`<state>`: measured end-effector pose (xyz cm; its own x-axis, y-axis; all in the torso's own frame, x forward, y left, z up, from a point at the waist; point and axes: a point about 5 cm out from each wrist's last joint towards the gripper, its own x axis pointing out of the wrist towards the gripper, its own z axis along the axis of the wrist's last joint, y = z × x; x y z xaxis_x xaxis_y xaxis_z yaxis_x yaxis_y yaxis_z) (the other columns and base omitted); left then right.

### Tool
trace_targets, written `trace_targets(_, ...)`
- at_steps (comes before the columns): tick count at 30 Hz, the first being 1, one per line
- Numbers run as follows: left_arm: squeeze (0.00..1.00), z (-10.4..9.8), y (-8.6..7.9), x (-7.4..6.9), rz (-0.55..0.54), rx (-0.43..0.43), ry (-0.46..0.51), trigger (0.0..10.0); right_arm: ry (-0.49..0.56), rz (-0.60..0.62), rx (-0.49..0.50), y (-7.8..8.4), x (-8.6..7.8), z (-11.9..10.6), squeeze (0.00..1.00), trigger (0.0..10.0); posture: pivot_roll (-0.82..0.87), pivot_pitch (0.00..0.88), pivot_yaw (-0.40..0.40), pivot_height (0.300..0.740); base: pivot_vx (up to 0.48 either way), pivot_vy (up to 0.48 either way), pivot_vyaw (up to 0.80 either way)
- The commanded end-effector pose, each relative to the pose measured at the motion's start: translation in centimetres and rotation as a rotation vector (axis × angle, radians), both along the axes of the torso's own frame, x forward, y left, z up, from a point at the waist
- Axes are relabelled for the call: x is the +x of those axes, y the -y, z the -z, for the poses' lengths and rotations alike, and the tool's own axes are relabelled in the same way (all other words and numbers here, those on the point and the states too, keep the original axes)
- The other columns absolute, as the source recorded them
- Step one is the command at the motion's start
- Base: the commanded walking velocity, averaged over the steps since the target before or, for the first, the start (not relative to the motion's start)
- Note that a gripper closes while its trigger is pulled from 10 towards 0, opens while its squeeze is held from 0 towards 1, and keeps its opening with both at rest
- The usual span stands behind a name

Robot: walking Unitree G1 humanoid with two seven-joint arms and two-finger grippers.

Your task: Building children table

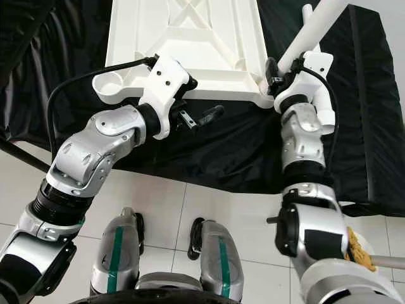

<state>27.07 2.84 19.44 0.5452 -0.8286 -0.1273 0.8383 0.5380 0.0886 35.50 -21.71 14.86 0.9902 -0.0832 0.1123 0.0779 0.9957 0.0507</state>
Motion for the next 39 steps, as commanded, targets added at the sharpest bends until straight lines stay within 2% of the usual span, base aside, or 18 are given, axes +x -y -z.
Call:
trace_targets(1, 0.0, -0.1, 0.4, -0.5, 0.023, -0.003, -0.002, 10.0, -0.112, 0.105, -0.009, 0.8, -1.0, 2.5, 0.0, 0.0, 0.13, 0.078, -0.102, 0.74, 0.0, 0.0, 0.0)
trace_targets(2, 0.0, -0.1, 0.4, -0.4, 0.021, -0.003, -0.002, 10.0, -0.128, 0.167, -0.02, 0.5, -1.1, 2.7, 0.0, 0.0, 0.14, 0.08, -0.105, 0.74, 0.0, 0.0, 0.0)
trace_targets(4, 0.0, -0.1, 0.4, -0.4, 0.019, -0.004, -0.002, 10.0, -0.144, 0.208, -0.006, 0.1, -1.2, 2.9, 0.0, 0.0, 0.14, 0.08, -0.107, 0.74, 0.0, 0.0, 0.0)
trace_targets(10, 0.0, -0.1, 0.4, -0.3, 0.017, -0.006, -0.002, 10.0, -0.166, 0.278, 0.009, -0.4, -1.4, 3.2, 0.0, 0.0, 0.14, 0.081, -0.106, 0.74, 0.0, 0.0, 0.0)
trace_targets(14, 0.0, -0.2, 0.5, -0.3, 0.019, -0.01, -0.002, 10.0, -0.17, 0.435, 0.029, -1.6, -1.6, 3.0, 0.0, 0.0, 0.14, 0.083, -0.101, 0.74, 0.0, 0.0, 0.0)
trace_targets(16, 0.0, -0.2, 0.5, -0.3, 0.019, -0.01, -0.002, 10.0, -0.17, 0.435, 0.029, -1.6, -1.6, 3.0, 0.0, 0.0, 0.14, 0.083, -0.101, 0.74, 0.0, 0.0, 0.0)
trace_targets(17, 0.0, -0.2, 0.6, -0.4, 0.021, -0.01, -0.002, 10.0, -0.176, 0.443, 0.042, -2.2, -1.5, 2.9, 0.0, 0.0, 0.14, 0.083, -0.1, 0.74, 0.0, 0.0, 0.0)
trace_targets(20, 0.0, -0.2, 0.6, -0.4, 0.021, -0.01, -0.002, 10.0, -0.183, 0.444, 0.05, -2.6, -1.5, 2.9, 0.0, 0.0, 0.14, 0.083, -0.1, 0.74, 0.0, 0.0, 0.0)
trace_targets(21, 0.0, -0.2, 0.6, -0.4, 0.021, -0.01, -0.003, 10.0, -0.186, 0.437, 0.059, -3.0, -1.4, 2.8, 0.0, 2.2, 0.14, 0.083, -0.099, 0.74, 0.0, 0.0, 0.0)
trace_targets(23, 0.0, -0.2, 0.6, -0.4, 0.021, -0.01, -0.003, 10.0, -0.186, 0.437, 0.059, -3.0, -1.4, 2.8, 0.0, 2.2, 0.14, 0.083, -0.099, 0.74, 0.0, 0.0, 0.0)
trace_targets(24, 0.0, -0.2, 0.5, -0.3, 0.02, -0.011, -0.004, 10.0, -0.184, 0.423, 0.07, -3.3, -1.2, 2.6, 0.0, 7.3, 0.14, 0.085, -0.099, 0.74, 0.0, 0.0, 0.0)
trace_targets(25, 0.0, -0.2, 0.5, -0.3, 0.017, -0.011, -0.005, 10.0, -0.165, 0.381, 0.074, -3.7, -1.0, 2.2, 0.0, 10.0, 0.14, 0.085, -0.097, 0.74, 0.0, 0.0, 0.0)
trace_targets(28, 0.0, -0.2, 0.5, -0.3, 0.016, -0.011, -0.005, 10.0, -0.153, 0.333, 0.091, -4.0, -1.0, 2.0, 0.0, 10.0, 0.14, 0.085, -0.097, 0.74, 0.0, 0.0, 0.0)
trace_targets(29, 0.0, -0.1, 0.5, -0.3, 0.016, -0.011, -0.005, 10.0, -0.145, 0.333, 0.097, -4.0, -1.0, 1.9, 1.0, 10.0, 0.13, 0.085, -0.097, 0.74, 0.0, 0.0, 0.0)
trace_targets(37, 0.0, 0.2, 0.4, -0.2, 0.017, 0.0, -0.006, 10.0, -0.103, 0.278, 0.106, -4.2, -1.2, 1.4, 1.0, 10.0, 0.13, 0.084, -0.096, 0.74, 0.0, 0.0, 0.0)
trace_targets(39, 0.0, 0.2, 0.4, -0.1, 0.018, 0.003, -0.006, 10.0, -0.089, 0.224, 0.106, -4.4, -1.1, 1.2, 1.0, 10.0, 0.12, 0.085, -0.096, 0.74, 0.0, 0.0, 0.0)
